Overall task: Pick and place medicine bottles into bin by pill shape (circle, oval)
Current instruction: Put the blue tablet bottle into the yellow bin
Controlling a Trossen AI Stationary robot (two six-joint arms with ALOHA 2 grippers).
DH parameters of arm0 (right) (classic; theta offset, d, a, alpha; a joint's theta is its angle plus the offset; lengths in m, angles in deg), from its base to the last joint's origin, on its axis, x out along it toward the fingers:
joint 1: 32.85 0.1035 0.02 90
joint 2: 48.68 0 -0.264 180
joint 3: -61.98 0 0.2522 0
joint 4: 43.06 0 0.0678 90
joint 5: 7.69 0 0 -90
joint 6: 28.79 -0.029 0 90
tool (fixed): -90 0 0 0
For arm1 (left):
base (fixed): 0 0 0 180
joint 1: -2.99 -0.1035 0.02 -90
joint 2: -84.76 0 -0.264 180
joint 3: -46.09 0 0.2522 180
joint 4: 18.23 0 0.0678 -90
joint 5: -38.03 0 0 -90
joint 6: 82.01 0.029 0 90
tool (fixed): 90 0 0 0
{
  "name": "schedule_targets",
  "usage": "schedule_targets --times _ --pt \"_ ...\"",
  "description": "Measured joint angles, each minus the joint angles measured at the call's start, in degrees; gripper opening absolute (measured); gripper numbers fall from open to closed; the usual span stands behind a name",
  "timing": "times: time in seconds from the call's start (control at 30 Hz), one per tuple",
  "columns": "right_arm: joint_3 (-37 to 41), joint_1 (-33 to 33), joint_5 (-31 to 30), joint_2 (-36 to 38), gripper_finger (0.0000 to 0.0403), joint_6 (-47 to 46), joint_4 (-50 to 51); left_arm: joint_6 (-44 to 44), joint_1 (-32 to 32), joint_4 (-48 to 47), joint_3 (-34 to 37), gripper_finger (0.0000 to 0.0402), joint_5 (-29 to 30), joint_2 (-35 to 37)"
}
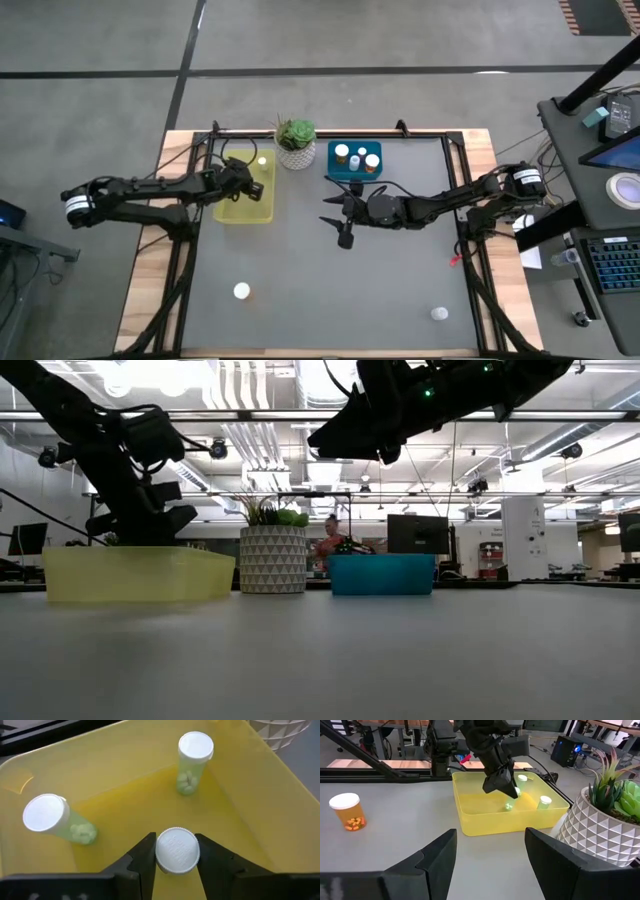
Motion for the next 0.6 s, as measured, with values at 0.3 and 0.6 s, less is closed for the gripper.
schedule_targets --times 0.3,0.6 --pt "0.02 0.00 0.00 0.00 0.0226 0.07 0.01 -0.10 0.00 0.00 -0.01 0.0140 0.02 -0.03" --pt "0.02 0.00 0.00 -0.01 0.0226 -0.31 0.07 0.18 0.02 -3.08 -1.38 0.0144 0.02 0.75"
